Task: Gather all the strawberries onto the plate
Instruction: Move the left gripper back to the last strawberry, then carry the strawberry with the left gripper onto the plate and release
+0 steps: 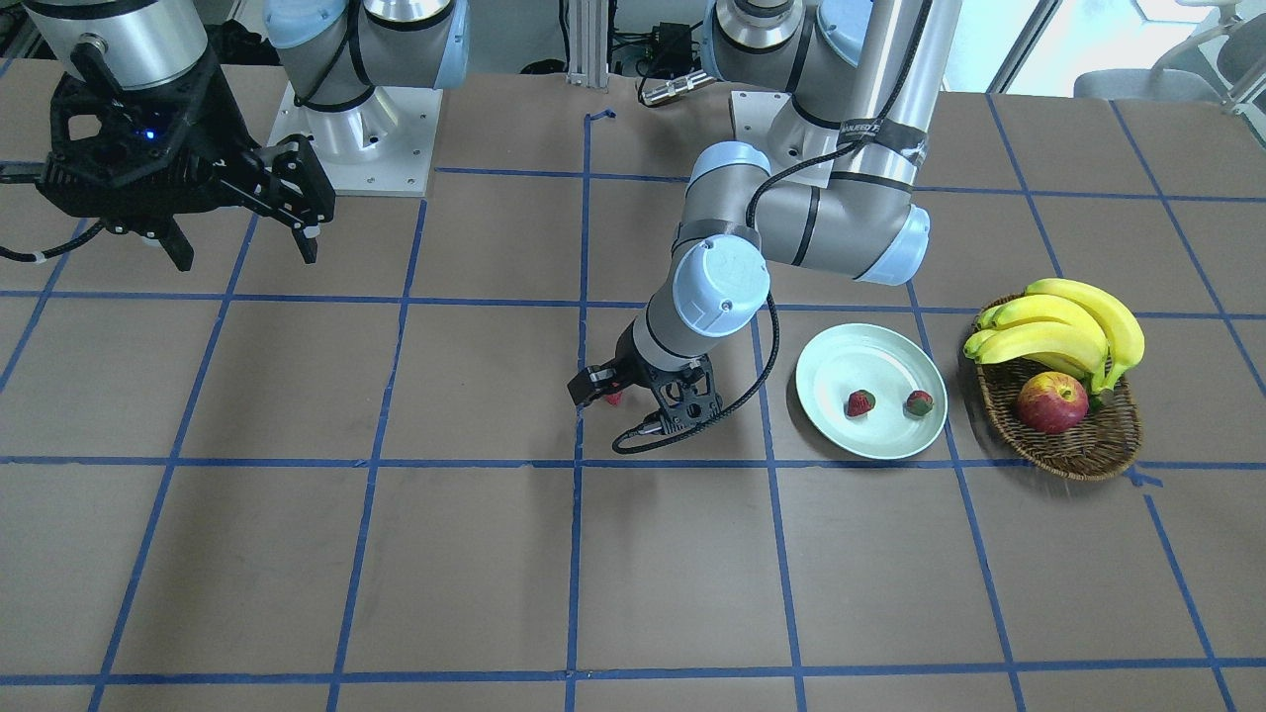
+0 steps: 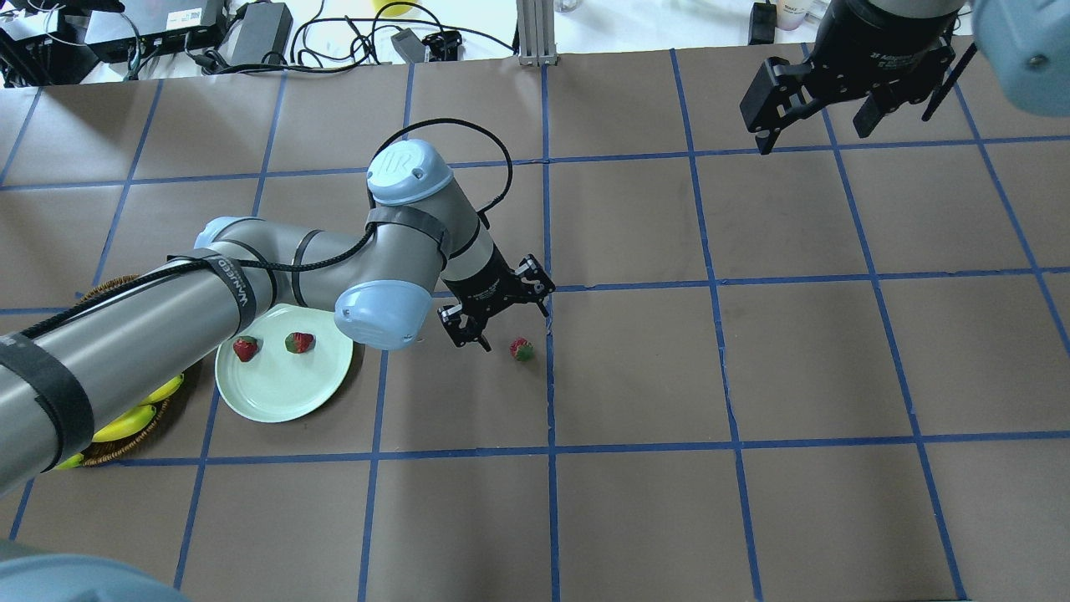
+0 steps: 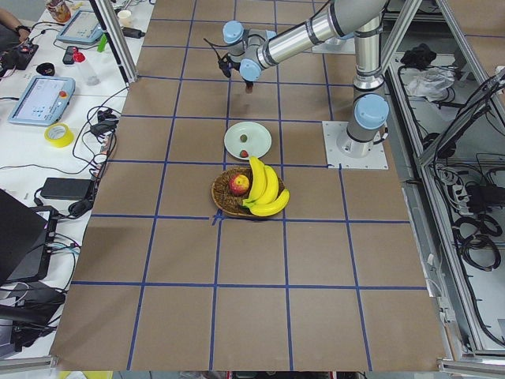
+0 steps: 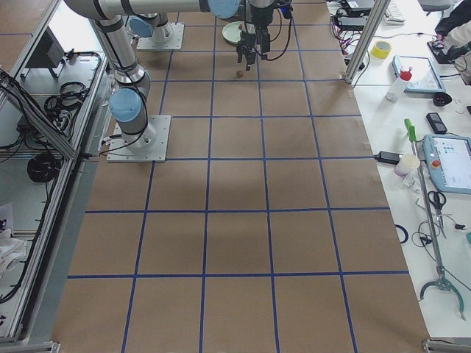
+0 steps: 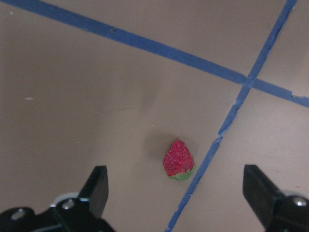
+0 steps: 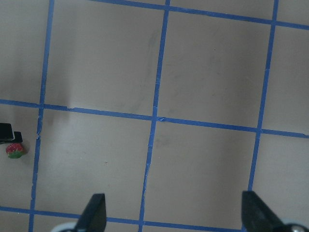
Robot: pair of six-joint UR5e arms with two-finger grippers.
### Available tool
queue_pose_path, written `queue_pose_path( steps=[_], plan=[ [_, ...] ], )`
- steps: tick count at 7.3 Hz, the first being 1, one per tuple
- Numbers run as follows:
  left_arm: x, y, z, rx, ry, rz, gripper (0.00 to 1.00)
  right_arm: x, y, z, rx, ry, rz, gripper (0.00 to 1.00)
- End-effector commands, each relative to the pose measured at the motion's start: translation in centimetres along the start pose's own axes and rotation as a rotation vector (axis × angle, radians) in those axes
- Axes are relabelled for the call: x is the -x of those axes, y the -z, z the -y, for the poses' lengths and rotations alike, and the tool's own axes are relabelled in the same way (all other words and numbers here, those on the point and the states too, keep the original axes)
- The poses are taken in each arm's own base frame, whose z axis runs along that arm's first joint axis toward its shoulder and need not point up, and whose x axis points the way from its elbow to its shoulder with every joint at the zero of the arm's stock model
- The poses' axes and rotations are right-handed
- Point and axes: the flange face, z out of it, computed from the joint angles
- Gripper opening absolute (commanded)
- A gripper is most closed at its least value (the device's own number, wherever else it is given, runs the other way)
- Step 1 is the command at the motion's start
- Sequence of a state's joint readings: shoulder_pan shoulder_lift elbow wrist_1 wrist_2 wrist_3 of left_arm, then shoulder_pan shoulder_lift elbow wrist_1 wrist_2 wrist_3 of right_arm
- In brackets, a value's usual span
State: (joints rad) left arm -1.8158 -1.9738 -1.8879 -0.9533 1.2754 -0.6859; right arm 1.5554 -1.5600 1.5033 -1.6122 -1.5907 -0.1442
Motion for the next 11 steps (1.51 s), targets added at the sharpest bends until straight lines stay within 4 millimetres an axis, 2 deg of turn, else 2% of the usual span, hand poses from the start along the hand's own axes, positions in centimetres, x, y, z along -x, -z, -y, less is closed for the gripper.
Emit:
queue_pose_path(
  steps=[1,2,3,4,5,6,7,8,9,10,11],
  plan=[
    [0.2,-1.9,-0.2,0.016,-0.001,0.032,0.76,0.0,0.0,0.0,0.000,0.000,0.000,1.00],
    [0.2,-2.0,-0.2,0.016,0.001,0.036,0.35,-0.1,0.0,0.0,0.000,-0.001,0.000,1.00],
    [0.2,-2.2,0.0,0.019,0.004,0.036,0.07,0.0,0.0,0.0,0.000,0.000,0.001,1.00],
    [0.1,-2.1,0.1,0.016,0.007,0.034,0.00,0.0,-0.1,0.0,0.001,0.000,0.002,1.00],
    [-0.2,-1.2,0.2,0.001,-0.004,0.023,0.00,0.0,-0.1,0.0,0.001,0.000,0.002,1.00],
    [-1.0,1.1,0.9,-0.063,-0.024,0.030,0.00,-0.1,-0.1,0.1,0.001,-0.001,0.002,1.00],
    [-1.0,4.2,2.3,-0.152,-0.030,0.115,0.00,-0.1,-0.1,0.1,0.001,-0.001,0.002,1.00],
    [0.2,7.6,3.9,-0.147,-0.126,0.191,0.00,-0.1,-0.1,0.1,0.002,-0.001,0.000,1.00],
    [4.0,10.6,6.5,-0.123,-0.186,0.291,0.00,-0.1,-0.1,0.1,0.001,-0.001,0.002,1.00],
    [8.2,12.7,9.1,-0.104,-0.189,0.322,0.00,-0.1,-0.1,0.1,0.001,-0.001,0.002,1.00],
    [12.0,13.6,10.9,-0.053,-0.195,0.328,0.00,-0.1,-0.1,0.1,0.001,-0.001,0.002,1.00]
  ],
)
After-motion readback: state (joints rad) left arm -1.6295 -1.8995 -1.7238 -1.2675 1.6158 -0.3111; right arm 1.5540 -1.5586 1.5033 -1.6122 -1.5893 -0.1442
